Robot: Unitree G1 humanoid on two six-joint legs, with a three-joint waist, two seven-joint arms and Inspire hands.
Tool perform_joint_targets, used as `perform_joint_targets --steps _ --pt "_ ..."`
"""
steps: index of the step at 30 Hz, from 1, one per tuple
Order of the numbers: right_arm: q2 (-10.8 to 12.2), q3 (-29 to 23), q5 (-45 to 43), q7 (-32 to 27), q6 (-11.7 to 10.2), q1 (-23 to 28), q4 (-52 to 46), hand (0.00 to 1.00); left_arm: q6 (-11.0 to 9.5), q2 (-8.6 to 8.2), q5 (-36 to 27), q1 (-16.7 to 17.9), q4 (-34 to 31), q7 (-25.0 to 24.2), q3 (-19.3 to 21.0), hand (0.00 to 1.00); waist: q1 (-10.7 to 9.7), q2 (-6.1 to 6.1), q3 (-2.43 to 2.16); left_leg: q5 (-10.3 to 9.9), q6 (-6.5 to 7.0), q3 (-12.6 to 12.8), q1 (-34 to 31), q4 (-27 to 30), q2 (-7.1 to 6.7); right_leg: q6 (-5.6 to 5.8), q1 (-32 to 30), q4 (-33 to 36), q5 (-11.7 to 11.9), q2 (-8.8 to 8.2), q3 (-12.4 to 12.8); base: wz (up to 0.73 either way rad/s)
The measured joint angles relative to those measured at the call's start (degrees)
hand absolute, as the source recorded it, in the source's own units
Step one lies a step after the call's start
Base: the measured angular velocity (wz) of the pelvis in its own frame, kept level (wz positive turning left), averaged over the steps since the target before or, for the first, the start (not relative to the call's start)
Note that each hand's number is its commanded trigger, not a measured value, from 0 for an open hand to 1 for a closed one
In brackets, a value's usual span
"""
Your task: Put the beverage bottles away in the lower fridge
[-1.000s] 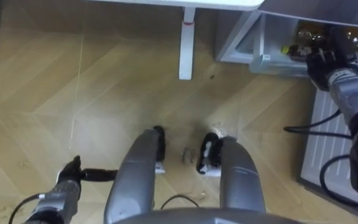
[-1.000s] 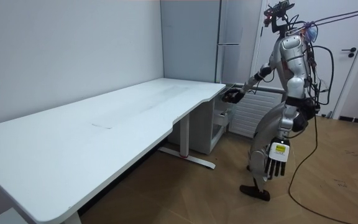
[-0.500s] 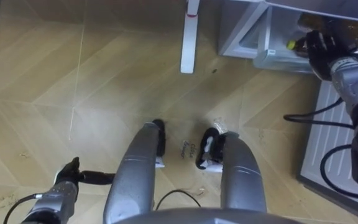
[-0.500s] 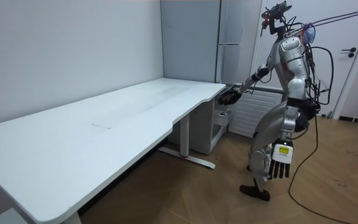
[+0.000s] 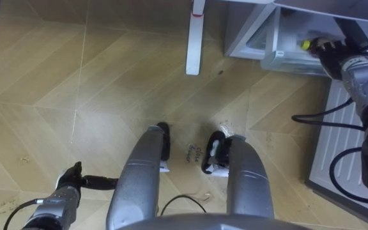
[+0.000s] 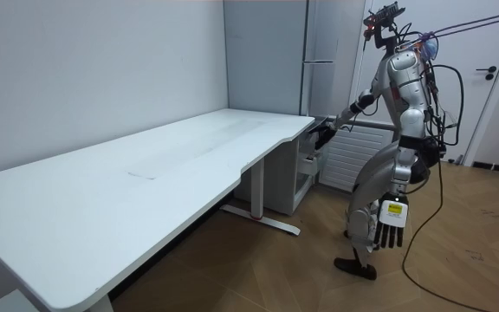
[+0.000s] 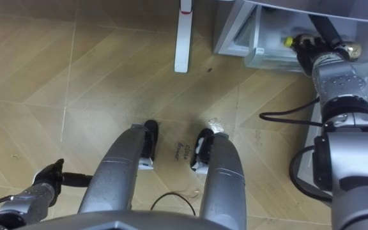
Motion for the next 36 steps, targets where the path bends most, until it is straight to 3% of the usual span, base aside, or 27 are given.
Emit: perform_joint_targets --steps 14,23,29,36 --pt "-1.0 4.0 -2.4 4.6 -0.2 2.0 1.2 0.00 -0.9 0.30 -2.5 1.6 -0.4 0.0 -2.1 0.00 0.2 -0.05 -0.03 0.1 -0.13 0.5 3.8 -2.8 0.02 0.25 3.1 -2.4 0.2 0.27 0.7 -0.01" --pt "-1.1 4.1 -9.3 6.2 -0.9 6.6 -1.9 0.00 -1.4 0.36 -4.6 2.8 -1.1 1.0 -1.1 0.00 -0.3 -0.21 -0.15 -0.2 -0.04 0.7 6.5 -4.1 1.28 0.10 7.0 -5.9 1.2 1.69 -0.2 -0.05" --pt "-1.1 4.3 -20.0 4.5 -1.6 15.0 -11.7 0.00 -2.1 0.39 -4.6 2.9 -1.2 1.4 -1.1 0.00 -0.7 -0.73 -0.68 -0.7 0.17 0.7 6.9 -3.7 1.53 0.27 7.6 -6.2 1.3 1.90 -0.2 -0.01" --pt "-1.1 5.0 -42.9 -1.7 -2.7 20.7 -17.1 0.00 -2.5 0.99 -6.5 5.5 -0.7 2.2 -2.8 0.00 -2.2 -0.70 -1.50 -0.7 0.27 1.6 8.3 -4.0 1.84 0.64 8.6 -6.5 1.6 2.24 0.7 -0.06"
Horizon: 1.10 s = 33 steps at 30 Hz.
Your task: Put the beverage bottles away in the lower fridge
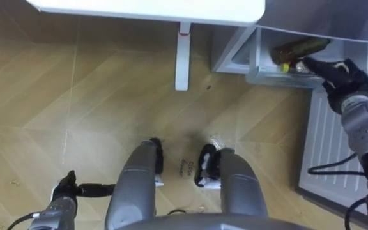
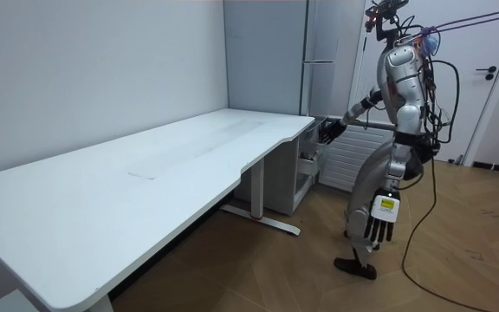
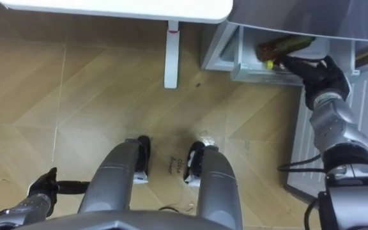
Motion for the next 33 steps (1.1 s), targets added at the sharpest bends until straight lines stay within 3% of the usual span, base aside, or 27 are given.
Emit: perform_joint_targets --steps 4,12,21,26,33 --pt "0.0 0.0 -11.2 -5.5 -0.3 3.4 -2.7 0.00 0.6 -0.01 0.5 0.6 0.0 0.2 -0.3 0.00 0.1 0.15 -0.14 0.0 -0.32 -0.1 0.3 -0.3 0.32 0.14 0.4 -0.9 0.5 0.42 0.0 -0.06" --pt "0.3 0.0 -12.2 -11.5 -0.5 4.7 -3.9 0.00 0.8 -1.06 -0.4 0.6 0.5 0.2 -0.5 0.00 0.2 1.21 -0.34 0.1 -0.42 -0.1 0.3 -0.3 0.77 0.31 0.8 -1.7 1.0 0.79 0.1 -0.01" --pt "2.6 1.7 6.9 -12.3 -1.3 3.5 0.7 0.00 1.2 -1.18 -0.4 0.5 0.0 0.4 -0.6 0.00 0.9 2.08 0.14 0.4 -0.72 -0.1 -1.0 -0.8 1.23 -0.02 -0.4 -2.1 1.2 0.83 -0.3 0.00" --pt "3.1 1.6 21.6 -9.5 -1.7 3.3 3.3 0.00 1.4 -1.29 -0.3 0.0 0.0 0.3 -0.5 0.00 1.5 2.64 0.33 0.3 -0.53 -0.5 -3.1 0.4 1.19 -0.98 -2.3 -0.7 0.7 0.63 -1.2 0.05" --pt "3.1 1.6 36.5 -5.0 -2.7 -2.0 7.5 0.00 1.2 -1.29 -0.7 -1.2 -1.2 0.3 -0.6 0.00 2.2 3.08 0.60 -2.8 -0.68 -0.4 -9.0 8.1 0.95 -1.23 -8.9 8.2 -3.0 0.10 0.2 0.02"
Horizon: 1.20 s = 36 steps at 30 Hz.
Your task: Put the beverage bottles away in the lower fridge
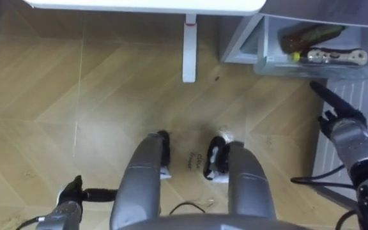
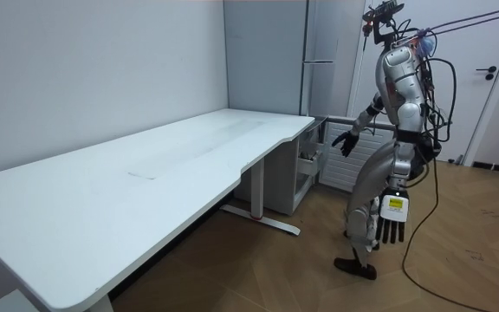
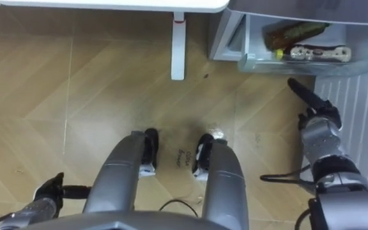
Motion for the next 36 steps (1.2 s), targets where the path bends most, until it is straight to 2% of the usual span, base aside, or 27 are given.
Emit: perform_joint_targets --steps 3,8,10,13,15,19,23,28,32,34,36 --pt "-0.4 -0.1 2.9 2.9 -0.2 -2.1 2.1 0.00 0.4 -0.12 0.6 -0.3 -0.6 0.0 0.1 0.00 -0.1 -0.02 0.03 -2.1 -0.19 -0.1 -3.1 5.3 -1.02 -0.09 -3.7 7.0 -3.4 -1.56 0.4 0.17" --pt "-0.6 -0.6 10.3 7.7 -0.3 -5.8 2.3 0.00 0.5 0.03 0.4 -0.7 -0.9 0.0 0.0 0.00 -0.1 -0.24 0.15 -4.9 -0.83 -0.4 -9.5 13.9 -1.25 -1.34 -10.4 16.6 -7.3 -2.95 1.0 0.12" --pt "-0.7 -0.8 13.3 10.3 -0.2 -8.9 3.9 0.00 0.6 0.06 0.3 -1.1 -0.7 0.0 -0.1 0.00 -0.4 -0.28 0.18 -6.4 -1.35 -0.7 -12.6 18.2 -1.05 -1.97 -13.2 21.0 -9.1 -3.71 0.9 0.06" --pt "-0.7 -1.9 15.9 11.4 0.4 -9.4 4.1 0.00 0.6 0.02 0.5 -1.5 -0.7 0.8 -0.4 0.00 -0.7 -0.62 0.27 -8.1 -1.94 -1.5 -15.7 23.1 -1.03 -2.52 -16.0 25.7 -11.1 -4.42 0.4 0.07" --pt "-0.7 -2.1 16.4 12.5 0.6 -9.6 3.8 0.00 0.6 -0.03 0.5 -1.7 -1.1 1.0 -1.0 0.00 -0.9 -0.86 0.26 -8.3 -1.92 -1.5 -17.4 25.0 -0.99 -3.01 -17.5 27.5 -11.5 -4.74 0.4 0.00" --pt "-1.0 -2.3 18.0 13.4 0.2 -10.0 3.9 0.00 0.5 -0.02 0.5 -2.0 -2.1 1.7 -1.1 0.00 -0.5 -0.81 0.29 -8.6 -1.49 -1.4 -18.9 27.1 -0.99 -2.98 -18.9 29.5 -11.5 -5.04 0.6 0.00" --pt "-1.6 -2.6 18.3 13.4 0.2 -10.1 3.9 0.00 0.5 0.13 0.7 -1.8 -2.2 2.0 -1.0 0.00 -0.4 -0.78 0.27 -8.4 -1.71 -1.3 -19.6 27.1 -0.96 -2.85 -19.5 29.7 -11.4 -5.57 0.4 0.09" --pt "-1.6 -2.8 18.6 12.4 0.4 -10.1 2.1 0.00 0.3 0.33 0.9 1.6 -5.0 2.1 -0.9 0.00 -0.7 -0.82 0.25 -8.3 -1.86 -1.0 -19.7 27.1 -0.96 -2.85 -20.0 30.0 -11.4 -5.80 0.7 -0.02" --pt "-1.6 -2.7 18.7 9.5 0.4 -10.1 -0.8 0.00 -0.1 0.53 2.6 2.2 -5.3 2.1 -0.8 0.00 -1.0 -0.91 0.23 -8.3 -1.92 -0.4 -19.8 26.8 -0.93 -2.85 -20.3 30.0 -11.4 -6.85 0.5 -0.04" --pt "-1.6 -2.7 18.7 9.4 0.4 -10.1 -1.2 0.00 -0.6 1.02 2.7 2.4 -5.5 2.0 -0.9 0.00 -1.0 -1.28 0.20 -7.8 -1.90 0.3 -19.3 26.0 -0.95 -2.84 -20.2 30.0 -11.4 -7.53 0.6 0.04" --pt "-1.6 -2.2 19.3 8.3 0.3 -10.1 -2.8 0.00 -1.1 1.63 2.6 2.7 -5.6 1.9 -0.9 0.00 -0.8 -1.49 0.22 -7.5 -2.34 0.4 -19.1 25.7 -0.71 -2.90 -20.0 29.7 -11.3 -7.53 0.5 0.02"
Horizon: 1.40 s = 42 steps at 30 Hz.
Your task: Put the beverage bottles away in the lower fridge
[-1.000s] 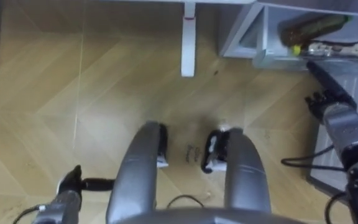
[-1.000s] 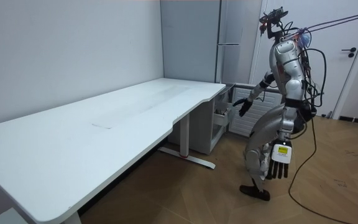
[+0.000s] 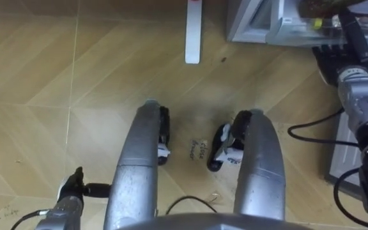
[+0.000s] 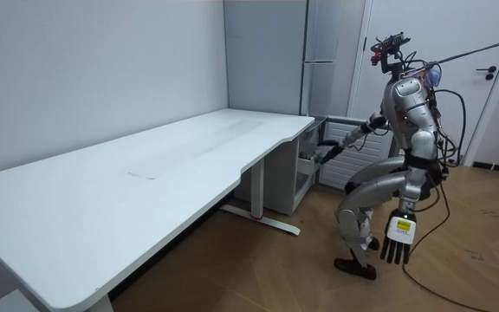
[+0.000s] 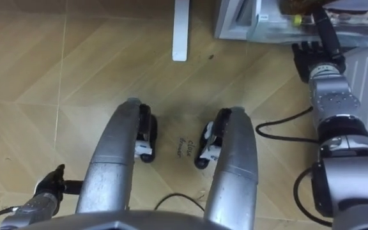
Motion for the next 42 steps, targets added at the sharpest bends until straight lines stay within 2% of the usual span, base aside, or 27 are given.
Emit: perform_joint_targets --steps 2,4,6,7,12,19,21,26,30,32,34,37,38,42 --pt "0.0 0.1 0.2 -0.1 0.0 0.0 -0.6 0.00 -0.1 0.60 0.0 0.4 -0.2 -0.1 0.0 0.00 0.5 -0.11 0.03 0.2 -0.16 -0.3 0.4 -0.3 -0.03 -0.09 0.6 -0.2 0.0 -0.20 -0.6 0.04" --pt "0.0 -0.1 0.5 -0.6 -0.8 0.0 -0.4 0.00 -0.4 1.56 0.1 2.2 -1.8 -0.5 0.1 0.00 0.9 -0.12 0.02 0.5 -0.25 -1.1 0.8 -1.1 -0.28 -0.91 2.0 -0.8 -0.5 -1.29 -2.3 0.25" --pt "0.0 -0.1 0.5 -0.6 -1.4 0.0 -0.4 0.00 -0.6 1.85 0.1 3.3 -1.5 -1.0 0.2 0.00 1.2 -0.06 0.05 0.8 -0.40 -1.8 1.2 -1.7 -0.36 -1.26 3.0 -1.4 -0.7 -1.48 -3.3 0.19" --pt "0.0 -0.2 0.5 -0.9 -1.9 0.0 -0.4 0.00 -0.3 1.84 0.1 3.9 -1.3 -1.3 0.5 0.00 1.6 -0.06 0.05 0.9 -0.49 -2.1 1.7 -2.1 -0.42 -1.65 3.7 -1.7 -0.6 -1.47 -3.6 0.12" --pt "0.0 -0.7 0.9 -2.3 -4.1 0.0 -1.4 0.00 -0.1 1.83 0.1 5.7 -1.0 -2.4 3.3 0.00 3.6 0.12 0.05 1.3 -1.54 -3.5 3.7 -4.0 -0.89 -1.92 6.6 -3.2 -1.5 -2.08 -5.5 0.13" --pt "0.0 -1.4 1.1 -2.5 -5.9 -0.3 -4.0 0.00 -1.1 1.85 0.0 7.2 -1.0 -4.3 3.6 0.00 4.4 0.73 0.10 3.7 -2.73 -5.5 8.4 -9.8 -2.05 -2.37 12.5 -7.5 -1.6 -3.27 -8.7 0.20" --pt "0.0 -2.1 1.1 -2.5 -6.4 -0.4 -4.1 0.00 -1.3 1.84 0.0 8.0 -1.2 -4.5 3.7 0.00 5.4 0.75 0.10 3.9 -2.83 -5.6 9.7 -11.1 -2.04 -2.38 13.8 -8.6 -1.6 -3.26 -9.1 0.07" --pt "0.3 -2.1 0.7 -2.5 -6.9 -0.4 -4.3 0.00 -1.4 1.86 0.0 11.3 -1.3 -4.8 6.0 0.00 5.6 0.89 0.07 5.0 -2.75 -5.5 10.8 -13.6 -2.18 -2.35 14.7 -10.5 -0.9 -3.51 -9.7 0.01" --pt "0.7 -2.1 0.8 -2.8 -9.4 -0.4 -4.3 0.00 -2.0 1.85 0.0 11.8 -0.9 -5.2 7.0 0.00 6.9 1.35 0.32 5.3 -3.04 -5.5 10.8 -13.9 -2.17 -2.46 14.8 -10.5 -0.8 -3.94 -10.2 0.00" --pt "0.6 -2.3 0.8 -3.2 -10.4 -0.4 -4.3 0.00 -2.4 1.85 0.1 11.8 -0.3 -5.3 7.0 0.00 7.5 1.62 0.27 5.5 -2.81 -5.6 10.8 -14.0 -2.21 -2.52 14.9 -10.6 -0.8 -4.27 -10.6 0.00" --pt "0.5 -2.7 0.8 -3.9 -11.7 -0.4 -4.3 0.00 -2.6 1.85 0.1 11.8 -0.2 -5.2 7.0 0.00 8.6 1.98 0.31 5.9 -2.79 -5.6 10.8 -14.4 -2.26 -2.80 15.2 -10.6 -0.9 -5.49 -11.7 0.05" --pt "0.5 -4.2 0.7 -3.9 -12.5 -0.4 -4.3 0.00 -3.1 1.84 0.1 11.8 -0.2 -5.0 7.0 0.00 8.6 2.50 0.32 7.0 -3.07 -6.5 10.5 -15.6 -3.12 -2.84 15.6 -11.0 -0.9 -7.09 -13.7 0.19" --pt "0.5 -4.7 0.6 -4.0 -12.5 -0.4 -4.3 0.00 -3.2 1.81 0.1 11.8 -0.1 -4.9 7.0 0.00 8.6 2.50 0.31 7.3 -3.08 -6.5 10.5 -15.9 -3.09 -2.83 15.6 -11.1 -0.9 -7.24 -13.9 0.21" --pt "0.5 -6.4 0.5 -4.8 -13.0 -0.6 -4.3 0.00 -3.4 1.73 0.3 11.8 0.1 -4.9 7.1 0.00 8.6 2.55 0.28 9.0 -3.38 -6.5 10.5 -18.1 -3.29 -2.90 16.4 -11.9 -0.9 -9.57 -16.5 0.19"
